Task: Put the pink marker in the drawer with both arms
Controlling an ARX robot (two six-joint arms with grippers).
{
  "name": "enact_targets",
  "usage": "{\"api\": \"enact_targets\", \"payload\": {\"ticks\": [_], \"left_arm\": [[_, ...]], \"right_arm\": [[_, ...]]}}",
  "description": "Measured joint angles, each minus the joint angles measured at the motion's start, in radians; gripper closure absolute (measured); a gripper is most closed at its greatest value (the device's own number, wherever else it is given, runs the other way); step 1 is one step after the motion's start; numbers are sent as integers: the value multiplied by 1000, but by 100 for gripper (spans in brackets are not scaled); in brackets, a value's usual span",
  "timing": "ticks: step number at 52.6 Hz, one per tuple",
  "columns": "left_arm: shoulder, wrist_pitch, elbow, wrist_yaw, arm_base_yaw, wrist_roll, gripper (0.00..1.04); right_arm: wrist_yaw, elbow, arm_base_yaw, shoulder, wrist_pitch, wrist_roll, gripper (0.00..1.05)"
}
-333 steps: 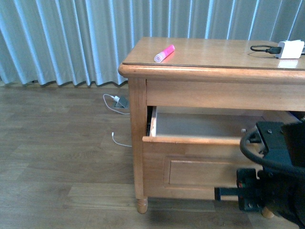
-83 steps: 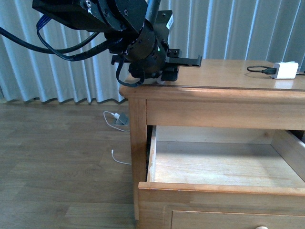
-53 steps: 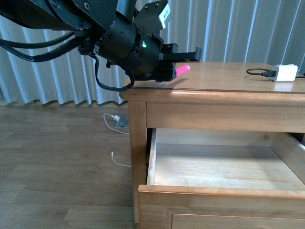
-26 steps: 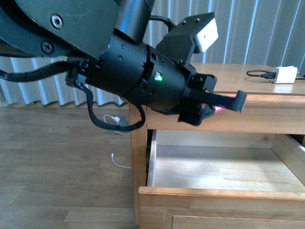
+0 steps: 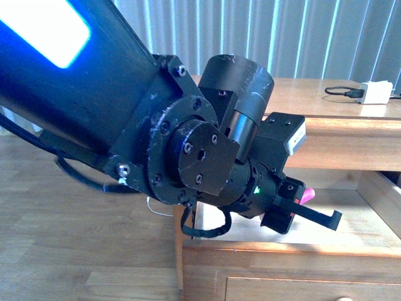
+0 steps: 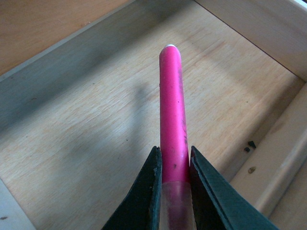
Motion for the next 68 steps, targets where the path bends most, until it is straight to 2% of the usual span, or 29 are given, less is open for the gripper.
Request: {"api": "enact_targets", "payload": {"ticks": [8, 10, 27, 40, 53, 68], "left_arm": [[69, 2, 50, -59, -7, -17, 90], [74, 2, 53, -64, -7, -19, 86], [48, 22, 29, -114, -6, -12, 42], [-134, 89, -125, -169, 11, 10, 5], [-374, 128, -293, -204, 70, -14, 6], [-683, 246, -512, -321, 179, -20, 6]], "right_arm": [[0, 0, 0, 0, 0, 0, 8], [0, 0, 0, 0, 0, 0, 8], [0, 0, 0, 0, 0, 0, 8], [0, 0, 0, 0, 0, 0, 8], [0, 0, 0, 0, 0, 0, 8], [0, 0, 0, 0, 0, 0, 8]]}}
